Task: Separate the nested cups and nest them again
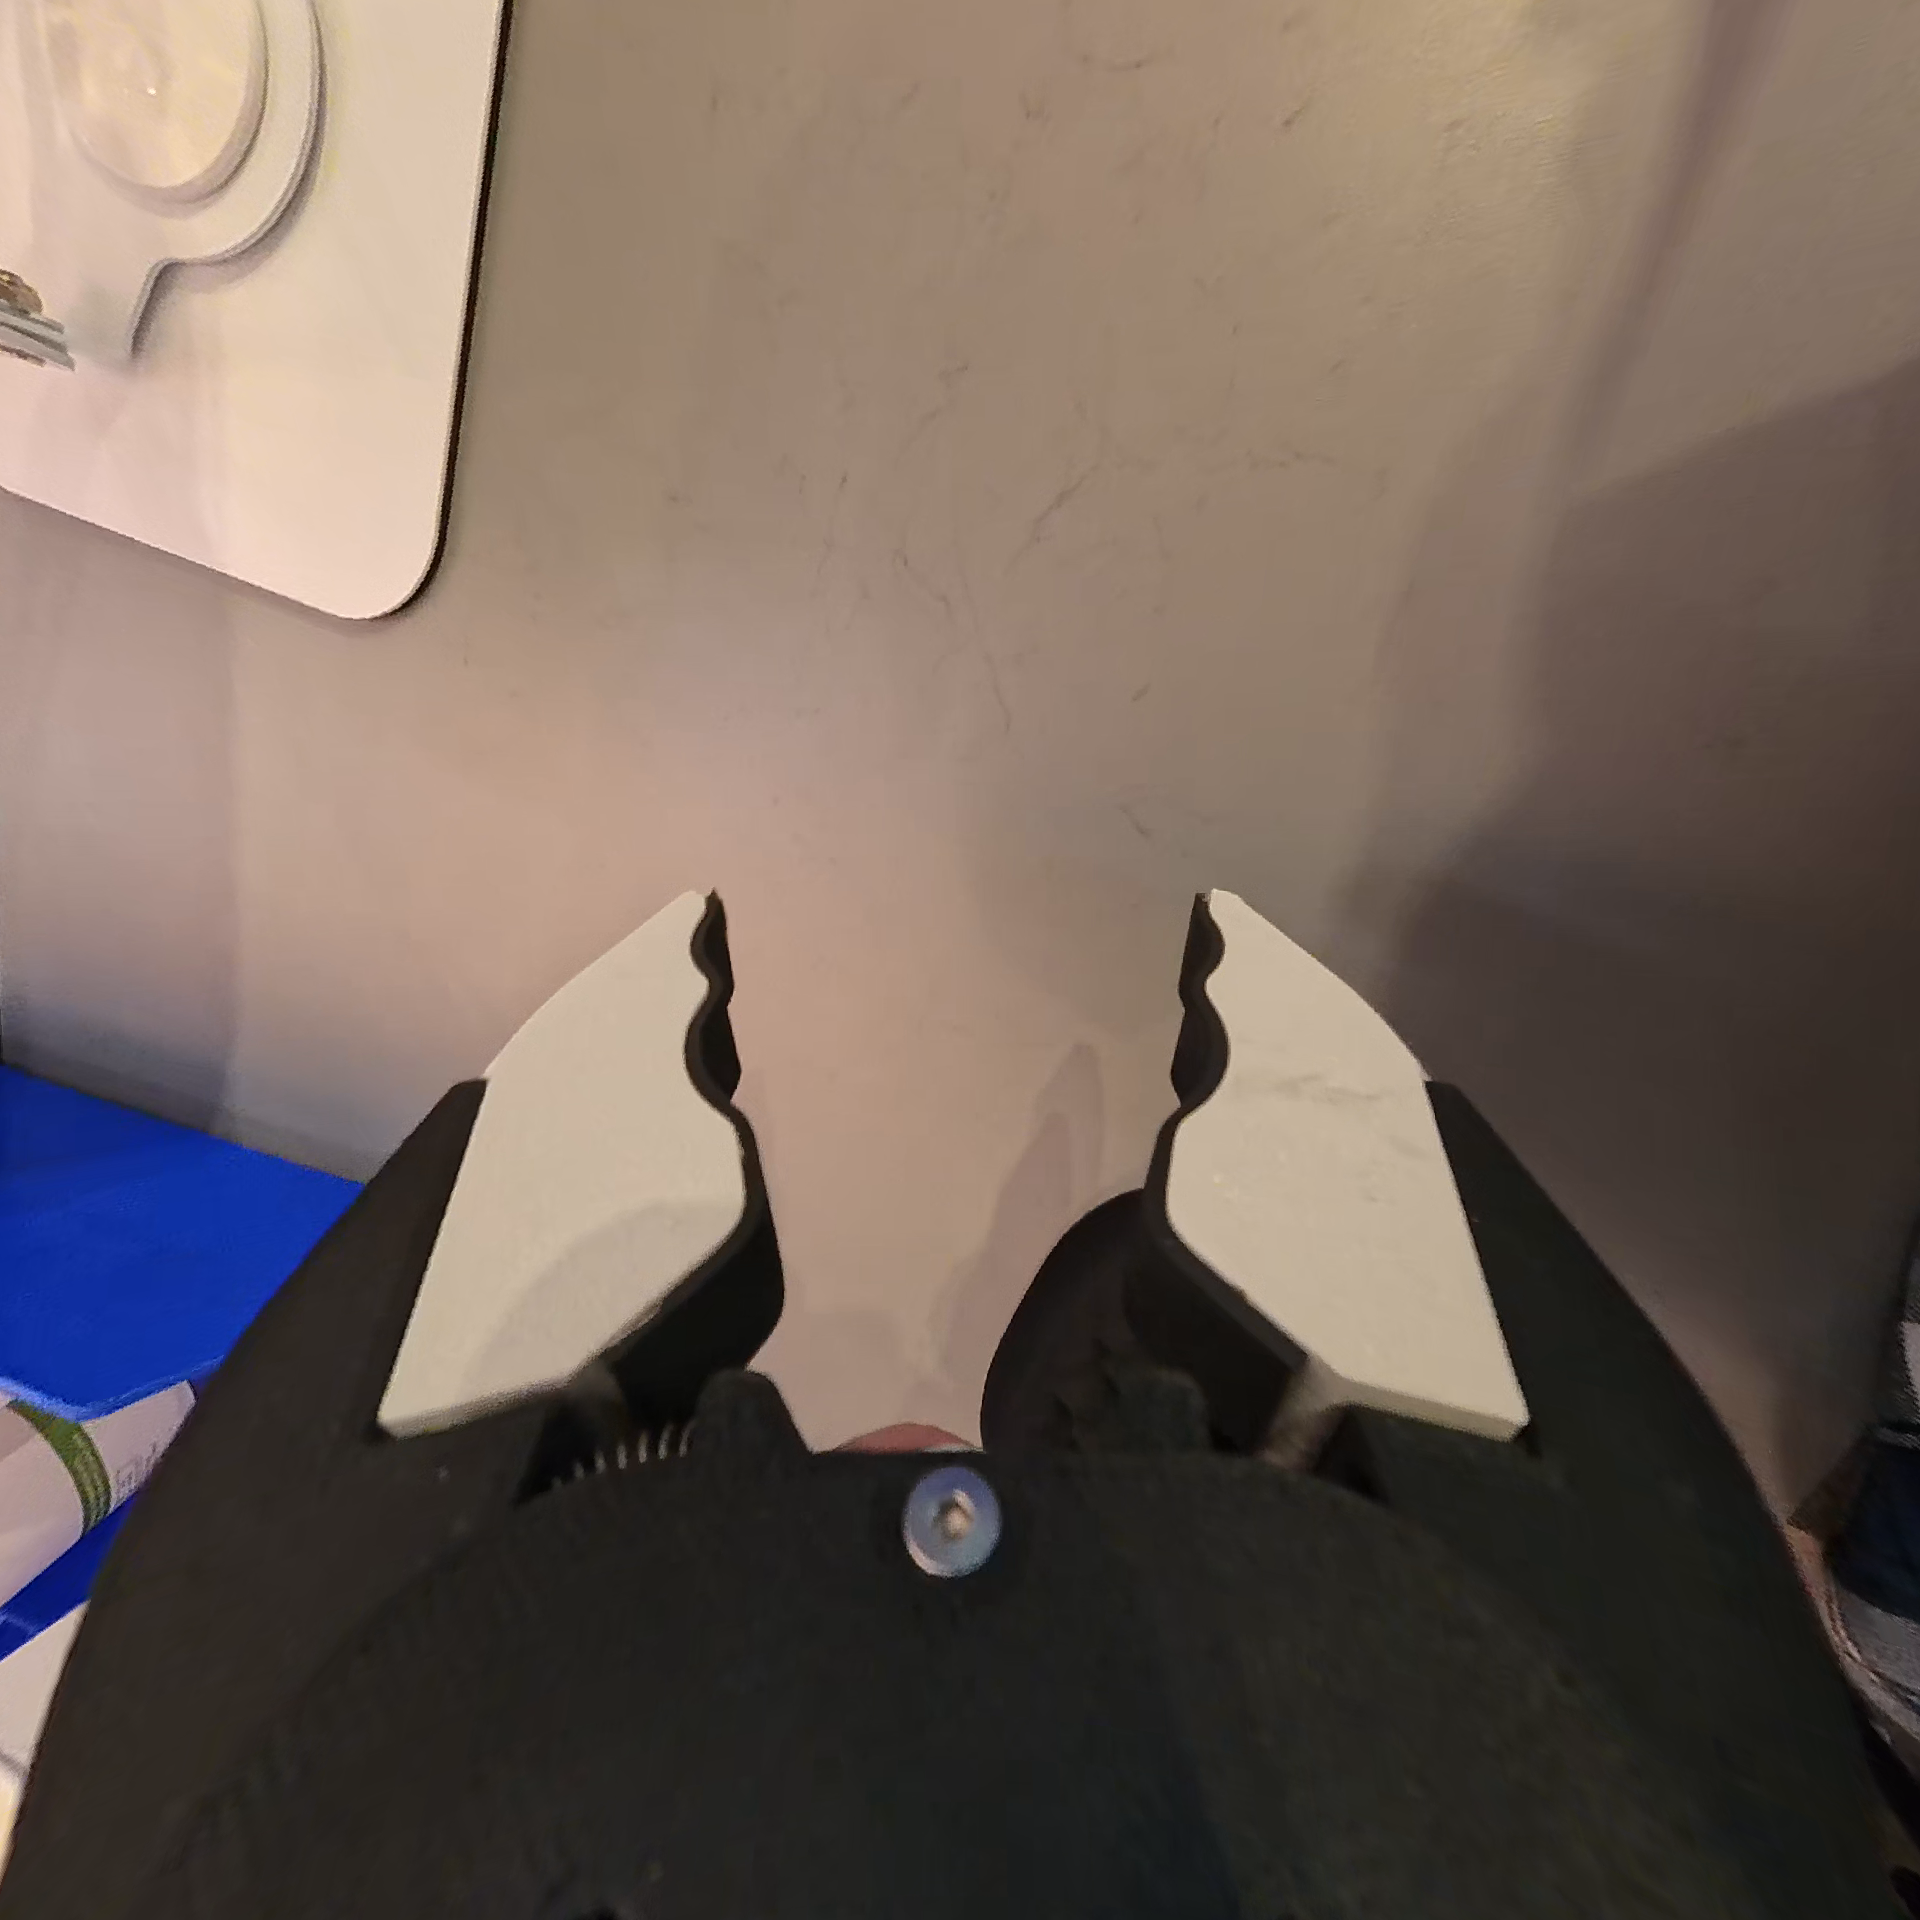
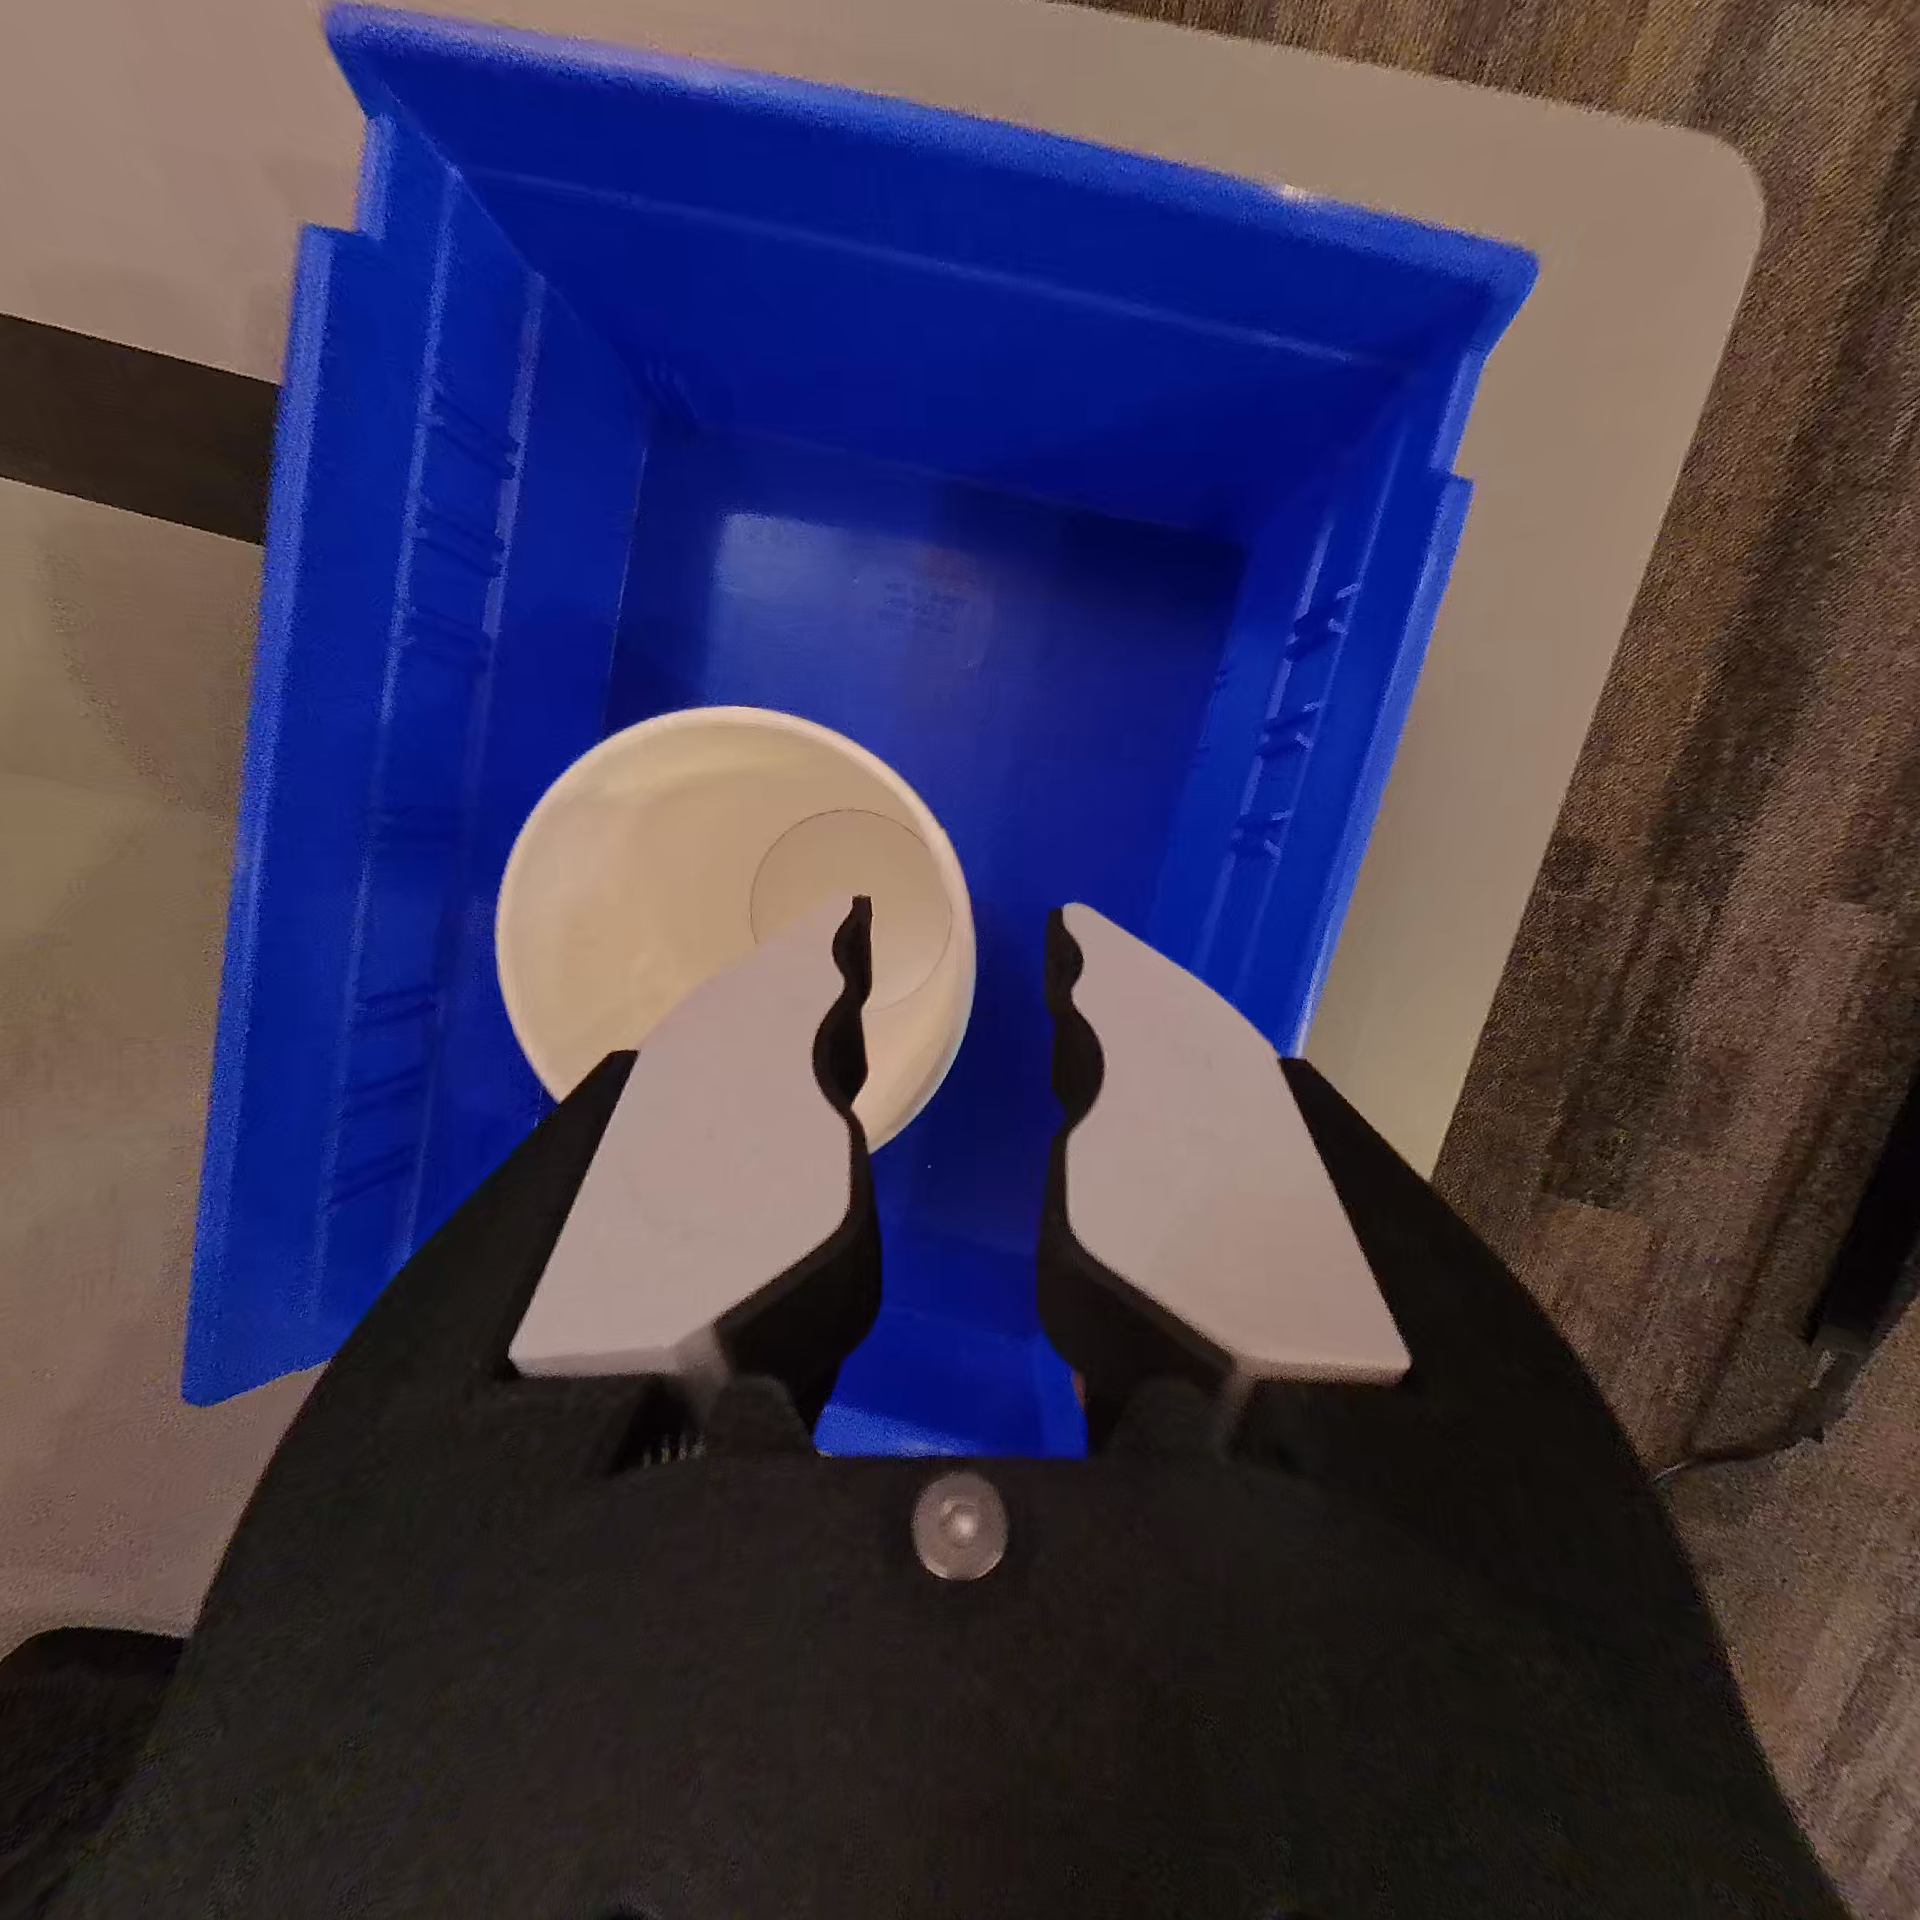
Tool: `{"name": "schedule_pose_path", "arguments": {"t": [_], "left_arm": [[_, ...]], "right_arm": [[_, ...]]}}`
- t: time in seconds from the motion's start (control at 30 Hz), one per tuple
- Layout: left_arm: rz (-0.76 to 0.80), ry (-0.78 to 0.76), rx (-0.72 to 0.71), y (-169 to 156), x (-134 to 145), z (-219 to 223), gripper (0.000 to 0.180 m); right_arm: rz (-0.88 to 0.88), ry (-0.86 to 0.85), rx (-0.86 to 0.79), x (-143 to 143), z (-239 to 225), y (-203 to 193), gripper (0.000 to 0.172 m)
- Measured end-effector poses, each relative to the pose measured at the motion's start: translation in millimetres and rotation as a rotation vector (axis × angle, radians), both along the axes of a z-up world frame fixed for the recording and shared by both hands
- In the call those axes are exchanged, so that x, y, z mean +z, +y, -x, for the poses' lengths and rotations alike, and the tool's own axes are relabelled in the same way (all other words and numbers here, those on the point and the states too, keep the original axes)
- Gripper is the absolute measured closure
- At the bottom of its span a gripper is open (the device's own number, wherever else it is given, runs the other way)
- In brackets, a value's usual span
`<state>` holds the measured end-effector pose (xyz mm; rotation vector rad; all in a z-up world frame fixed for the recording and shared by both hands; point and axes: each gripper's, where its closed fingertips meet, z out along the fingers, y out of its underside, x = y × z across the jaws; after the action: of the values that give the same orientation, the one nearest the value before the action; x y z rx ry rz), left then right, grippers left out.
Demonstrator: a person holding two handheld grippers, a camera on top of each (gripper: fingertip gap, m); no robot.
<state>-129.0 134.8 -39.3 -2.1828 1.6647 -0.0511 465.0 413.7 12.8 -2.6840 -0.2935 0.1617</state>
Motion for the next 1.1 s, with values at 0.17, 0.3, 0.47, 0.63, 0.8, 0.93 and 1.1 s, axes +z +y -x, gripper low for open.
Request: {"name": "schedule_pose_path", "arguments": {"t": [0.17, 0.3, 0.47, 0.63, 0.8, 0.93, 1.1], "left_arm": [[-0.033, -0.004, 0.067, 10, 7, 14, 0.097], [-0.096, -0.041, 0.188, 29, 23, 41, 0.094], [-0.180, -0.060, 0.323, 48, 42, 82, 0.092], [-0.250, -0.069, 0.458, 60, 52, 125, 0.088], [-0.335, -0.047, 0.600, 76, 59, 188, 0.090], [-0.383, 0.028, 0.616, 90, 63, 234, 0.104], [-0.408, 0.161, 0.560, 118, 54, 274, 0.109]], "right_arm": [[-0.134, -0.040, 0.014, 42, 12, -8, 0.141], [-0.246, -0.049, 0.067, 75, 42, -28, 0.144], [-0.319, -0.034, 0.163, 90, 98, -64, 0.148], [-0.355, 0.003, 0.248, 89, 153, -98, 0.150], [-0.324, 0.052, 0.314, 72, 194, -130, 0.151], [-0.305, 0.071, 0.349, 62, 216, -151, 0.151], [-0.290, 0.093, 0.385, 55, 239, -165, 0.152]]}}
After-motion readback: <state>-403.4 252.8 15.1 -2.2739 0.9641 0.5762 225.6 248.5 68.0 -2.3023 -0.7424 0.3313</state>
